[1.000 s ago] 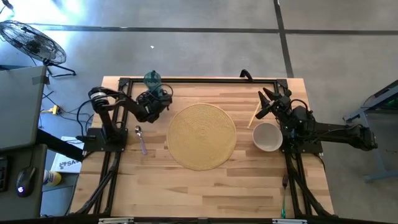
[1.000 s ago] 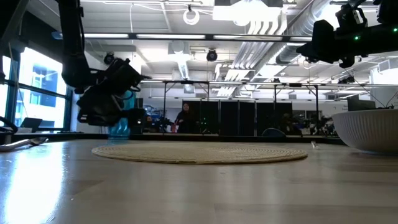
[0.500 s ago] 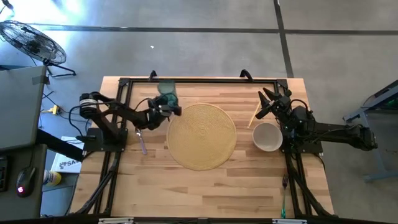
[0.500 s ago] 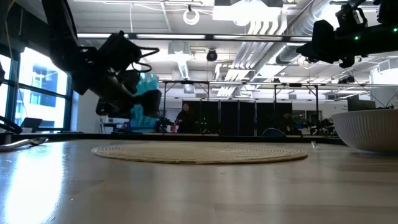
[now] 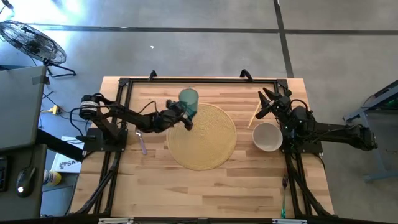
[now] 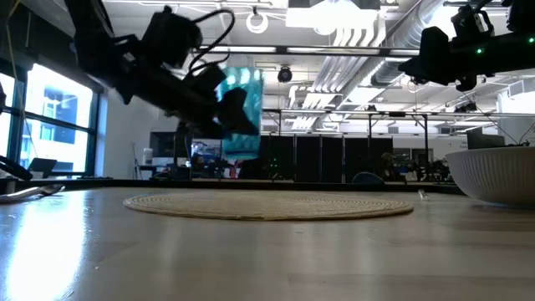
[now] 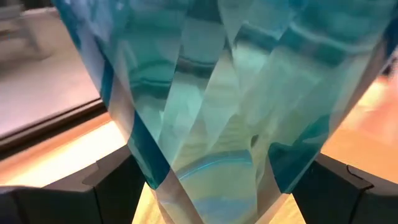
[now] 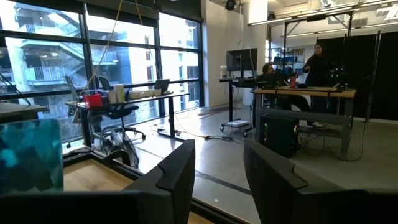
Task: Pick & Place Utensil
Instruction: Put the blue cup on the brown tablemat
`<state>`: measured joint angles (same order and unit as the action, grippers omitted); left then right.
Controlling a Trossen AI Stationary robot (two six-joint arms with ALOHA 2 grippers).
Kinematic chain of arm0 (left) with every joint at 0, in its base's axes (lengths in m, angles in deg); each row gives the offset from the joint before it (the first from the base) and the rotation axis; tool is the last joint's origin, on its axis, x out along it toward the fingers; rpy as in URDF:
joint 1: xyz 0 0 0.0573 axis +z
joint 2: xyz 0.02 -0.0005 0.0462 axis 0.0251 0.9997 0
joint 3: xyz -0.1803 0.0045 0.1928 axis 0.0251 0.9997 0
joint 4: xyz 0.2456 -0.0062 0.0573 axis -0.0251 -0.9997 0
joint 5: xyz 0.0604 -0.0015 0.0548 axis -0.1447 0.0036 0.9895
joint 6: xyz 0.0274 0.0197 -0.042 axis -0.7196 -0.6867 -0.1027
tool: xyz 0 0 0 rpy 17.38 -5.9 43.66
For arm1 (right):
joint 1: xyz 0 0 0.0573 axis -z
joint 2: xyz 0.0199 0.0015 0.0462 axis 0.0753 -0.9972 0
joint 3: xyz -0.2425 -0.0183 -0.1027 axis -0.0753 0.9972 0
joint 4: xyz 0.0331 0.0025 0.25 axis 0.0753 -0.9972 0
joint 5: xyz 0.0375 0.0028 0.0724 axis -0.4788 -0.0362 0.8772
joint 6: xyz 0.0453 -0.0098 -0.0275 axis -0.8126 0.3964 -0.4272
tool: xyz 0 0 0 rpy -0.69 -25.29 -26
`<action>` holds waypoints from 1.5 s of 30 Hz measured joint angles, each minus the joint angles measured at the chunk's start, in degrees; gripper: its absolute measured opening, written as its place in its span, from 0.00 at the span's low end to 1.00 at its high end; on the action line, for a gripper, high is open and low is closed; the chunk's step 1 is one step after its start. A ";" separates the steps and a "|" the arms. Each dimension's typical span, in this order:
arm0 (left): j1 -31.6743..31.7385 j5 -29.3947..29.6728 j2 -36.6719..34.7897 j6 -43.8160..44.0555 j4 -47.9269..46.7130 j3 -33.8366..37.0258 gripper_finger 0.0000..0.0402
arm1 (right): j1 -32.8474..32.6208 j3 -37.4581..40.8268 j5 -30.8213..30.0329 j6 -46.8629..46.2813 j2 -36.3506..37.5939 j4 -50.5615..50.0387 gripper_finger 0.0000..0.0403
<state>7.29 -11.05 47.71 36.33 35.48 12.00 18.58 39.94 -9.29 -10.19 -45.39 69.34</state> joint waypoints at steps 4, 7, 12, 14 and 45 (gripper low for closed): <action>-0.71 -1.85 2.07 -2.71 -1.25 -4.96 0.83 | -0.02 0.00 0.00 0.00 0.00 0.00 0.32; -0.66 -2.05 5.08 -2.96 -2.82 -8.56 0.83 | -0.01 -0.02 -0.01 0.00 0.00 0.00 0.32; -0.64 -4.33 10.75 -4.83 -3.13 -15.75 0.83 | -0.02 -0.01 -0.02 0.00 0.00 0.00 0.32; -0.64 -4.34 13.40 -5.35 -4.46 -18.98 0.83 | -0.01 0.00 -0.02 0.00 0.00 -0.06 0.32; 0.19 -0.18 32.85 -5.29 -5.01 -38.58 0.83 | 0.00 -0.02 -0.02 0.00 0.00 -0.45 0.32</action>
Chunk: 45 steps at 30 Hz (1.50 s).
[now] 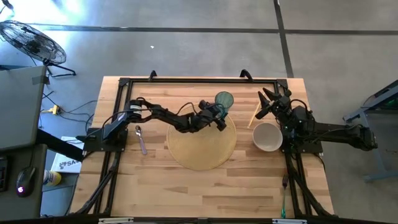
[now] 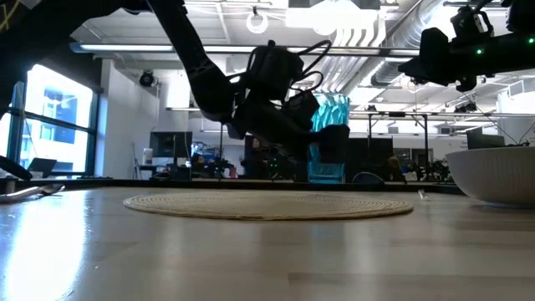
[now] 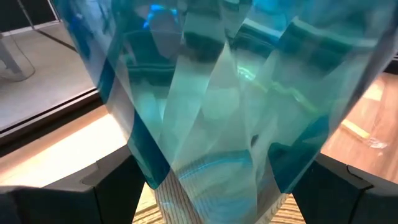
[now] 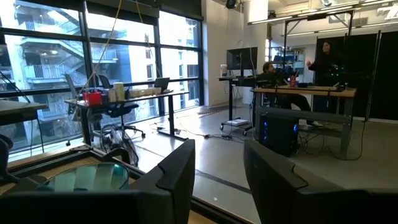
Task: Pick & Place Utensil
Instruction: Put the blue cup on the brown tablemat
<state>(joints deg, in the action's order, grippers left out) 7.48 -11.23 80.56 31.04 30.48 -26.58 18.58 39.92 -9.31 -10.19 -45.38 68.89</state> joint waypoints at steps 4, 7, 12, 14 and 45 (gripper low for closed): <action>0.00 -0.04 1.42 0.16 1.00 0.02 0.83 | -0.02 0.00 0.00 0.01 0.00 -0.01 0.32; 0.34 0.27 2.48 0.17 0.92 -0.28 0.83 | -0.02 0.00 0.02 0.01 0.00 0.00 0.32; 0.76 0.18 2.69 0.63 0.91 -0.28 0.84 | 0.00 0.01 0.00 0.01 0.00 0.01 0.32; 0.76 0.45 2.69 0.63 0.89 -0.28 0.86 | -0.02 0.00 0.02 0.01 -0.02 -0.01 0.32; -0.50 4.13 1.51 3.90 -10.86 -0.31 0.95 | -0.01 0.00 0.00 0.01 0.00 -0.01 0.32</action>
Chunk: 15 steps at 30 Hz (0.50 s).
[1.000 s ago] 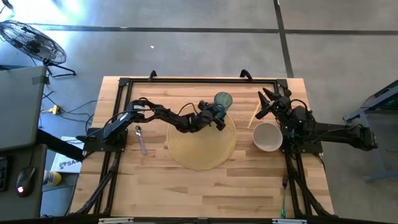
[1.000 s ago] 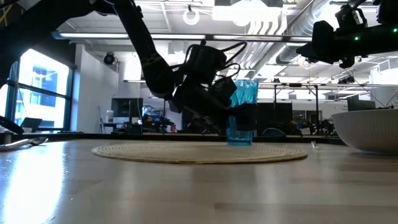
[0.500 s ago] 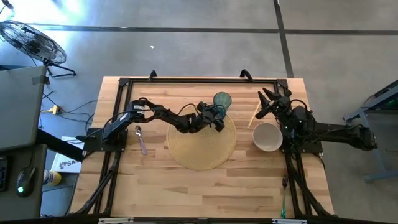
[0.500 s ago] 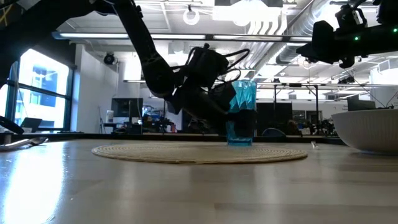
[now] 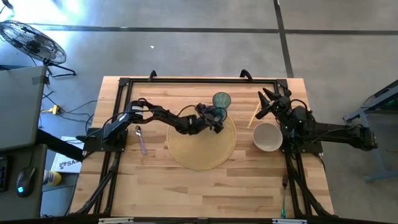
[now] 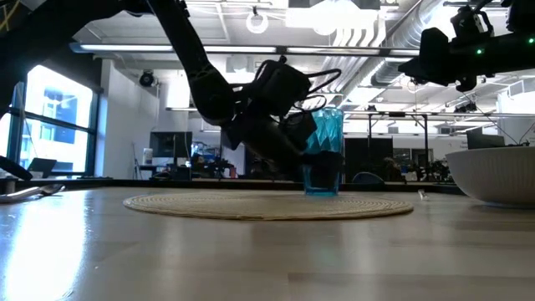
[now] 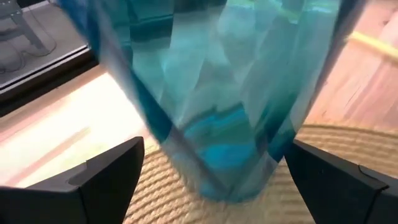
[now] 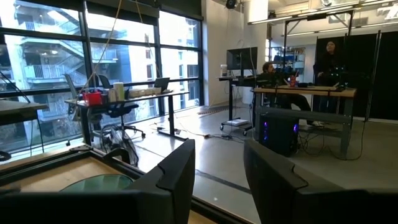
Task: Pick & Place Utensil
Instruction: Put the blue cup on the brown tablemat, then put the white bowl on the brown tablemat below the blue cup
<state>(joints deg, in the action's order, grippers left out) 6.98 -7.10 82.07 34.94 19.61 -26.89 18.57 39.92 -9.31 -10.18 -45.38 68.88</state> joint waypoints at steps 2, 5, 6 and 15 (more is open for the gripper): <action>0.01 0.05 0.06 0.66 -0.78 0.04 0.95 | -0.01 0.02 0.00 0.00 0.00 0.00 0.32; 0.02 -0.04 0.05 2.10 -1.74 0.04 0.95 | 0.01 0.00 0.00 0.00 0.00 0.02 0.32; 0.02 -0.02 0.04 2.34 -2.24 0.04 0.95 | 0.00 0.01 0.01 0.00 -0.01 0.01 0.32; -0.78 -0.64 -2.26 3.63 -5.45 0.02 0.95 | 0.01 0.00 0.00 0.00 0.00 0.02 0.32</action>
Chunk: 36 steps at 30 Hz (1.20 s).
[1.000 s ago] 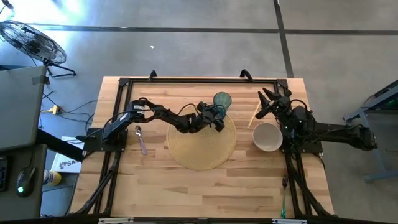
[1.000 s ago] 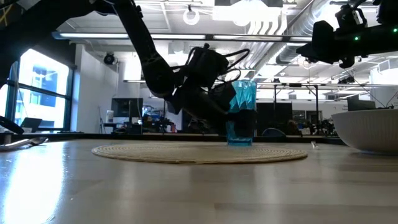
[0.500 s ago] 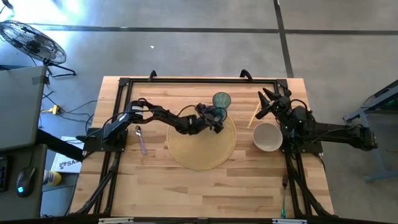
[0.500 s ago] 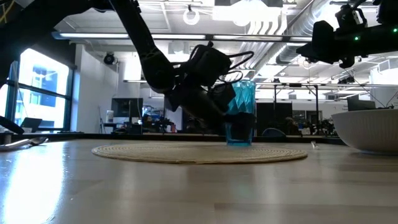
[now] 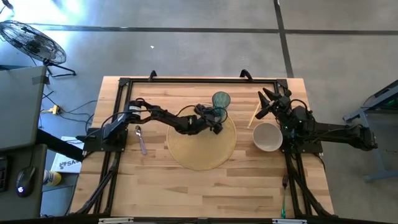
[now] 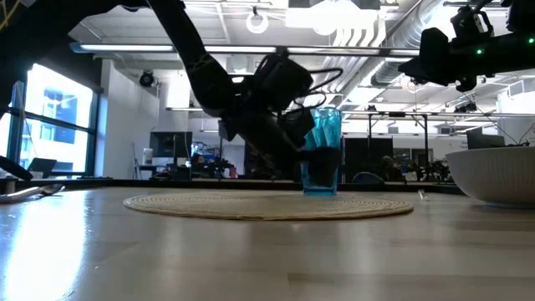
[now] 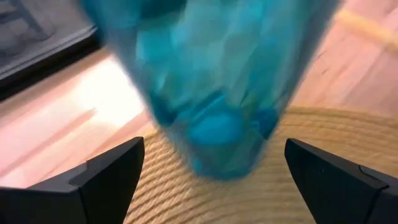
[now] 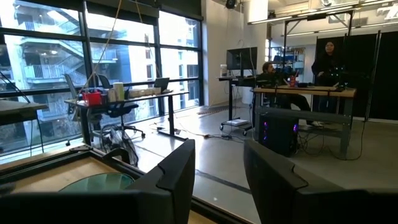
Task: Pick & Place Utensil
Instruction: Put the white bowl on the brown tablemat below the blue cup
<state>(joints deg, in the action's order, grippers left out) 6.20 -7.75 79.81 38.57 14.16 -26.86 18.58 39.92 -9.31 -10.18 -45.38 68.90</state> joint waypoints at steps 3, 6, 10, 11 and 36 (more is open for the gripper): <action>-0.36 -1.72 -0.75 0.00 -2.09 0.08 0.95 | 0.00 0.01 0.00 -0.02 0.00 -0.03 0.32; -0.73 -2.70 -1.11 0.23 -3.28 0.00 0.95 | -0.02 0.00 0.02 -0.02 0.00 -0.02 0.32; -1.27 -3.98 -1.71 1.39 -6.30 0.08 0.95 | -0.01 0.01 0.00 0.00 0.00 -0.06 0.32; -1.56 -4.25 -1.83 1.95 -6.39 0.00 0.95 | -0.02 0.01 0.01 0.00 0.00 -0.04 0.32; -19.54 15.40 -18.43 36.28 -64.86 0.02 0.95 | -0.01 0.02 0.00 2.26 0.00 0.04 0.32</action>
<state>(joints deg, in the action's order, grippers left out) -13.34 7.65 61.38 74.85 -50.70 -26.84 18.57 39.94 -9.31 -7.92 -45.38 68.94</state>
